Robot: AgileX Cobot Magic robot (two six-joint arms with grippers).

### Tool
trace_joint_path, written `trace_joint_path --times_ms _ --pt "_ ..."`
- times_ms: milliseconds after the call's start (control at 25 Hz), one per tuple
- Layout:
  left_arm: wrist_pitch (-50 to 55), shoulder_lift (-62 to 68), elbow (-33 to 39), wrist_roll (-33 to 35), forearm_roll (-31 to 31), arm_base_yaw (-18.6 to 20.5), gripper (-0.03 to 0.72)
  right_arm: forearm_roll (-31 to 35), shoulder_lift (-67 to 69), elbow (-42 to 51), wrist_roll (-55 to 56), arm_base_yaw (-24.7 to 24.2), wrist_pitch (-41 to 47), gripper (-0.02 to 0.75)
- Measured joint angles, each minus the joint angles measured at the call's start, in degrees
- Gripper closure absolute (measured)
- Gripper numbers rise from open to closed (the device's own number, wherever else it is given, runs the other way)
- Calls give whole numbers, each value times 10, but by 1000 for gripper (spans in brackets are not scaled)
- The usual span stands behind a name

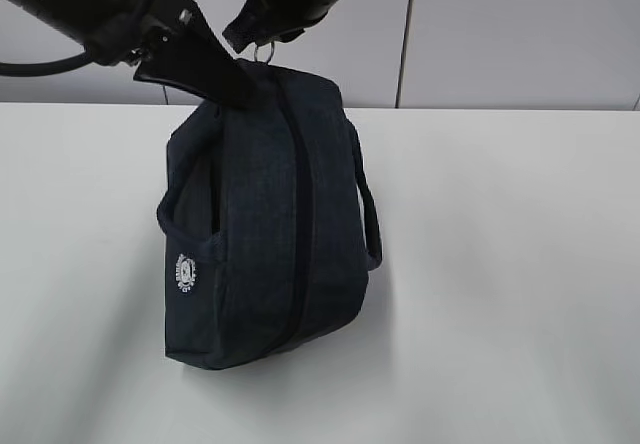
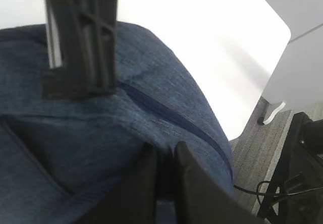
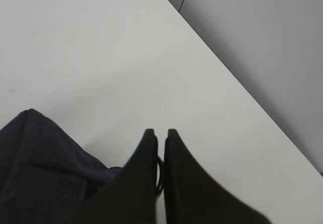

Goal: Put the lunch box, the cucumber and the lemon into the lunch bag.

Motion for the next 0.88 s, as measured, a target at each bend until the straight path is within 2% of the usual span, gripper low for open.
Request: trace_joint_path --times_ms 760,880 --pt "11 -41 1 -27 24 -3 669 7 0 0 6 -1 -22 736" --pt "16 -41 1 -29 24 -4 669 12 0 0 6 -1 -23 691"
